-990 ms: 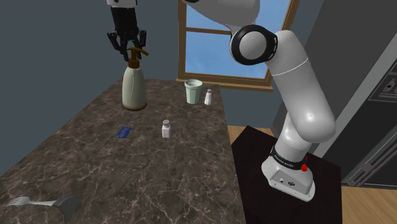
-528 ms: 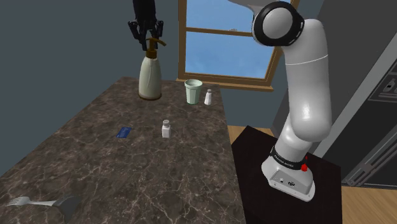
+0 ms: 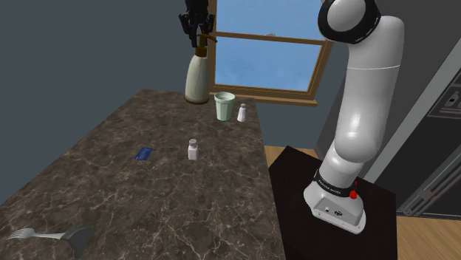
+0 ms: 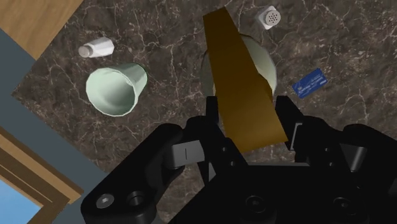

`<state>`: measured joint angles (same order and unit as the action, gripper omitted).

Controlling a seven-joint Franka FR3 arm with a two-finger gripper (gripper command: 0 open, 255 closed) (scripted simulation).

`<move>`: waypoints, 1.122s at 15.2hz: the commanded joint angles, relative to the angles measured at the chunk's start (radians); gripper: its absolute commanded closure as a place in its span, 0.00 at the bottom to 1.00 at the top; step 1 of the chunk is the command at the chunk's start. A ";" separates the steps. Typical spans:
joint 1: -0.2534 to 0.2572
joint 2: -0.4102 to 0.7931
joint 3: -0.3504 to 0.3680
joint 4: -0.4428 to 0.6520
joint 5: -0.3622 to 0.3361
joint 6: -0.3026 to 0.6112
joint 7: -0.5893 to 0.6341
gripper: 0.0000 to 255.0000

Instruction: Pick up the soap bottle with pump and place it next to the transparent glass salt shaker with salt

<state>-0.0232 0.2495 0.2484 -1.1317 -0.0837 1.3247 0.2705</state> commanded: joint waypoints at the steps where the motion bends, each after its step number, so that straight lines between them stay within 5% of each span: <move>1: -0.031 -0.028 -0.014 -0.014 0.008 -0.012 -0.045 1.00; 9: -0.145 -0.096 -0.084 -0.004 0.025 -0.081 -0.225 1.00; 17: -0.253 -0.070 -0.158 0.141 0.024 -0.191 -0.414 1.00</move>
<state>-0.2597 0.1617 0.1020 -1.0377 -0.0581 1.1607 -0.1116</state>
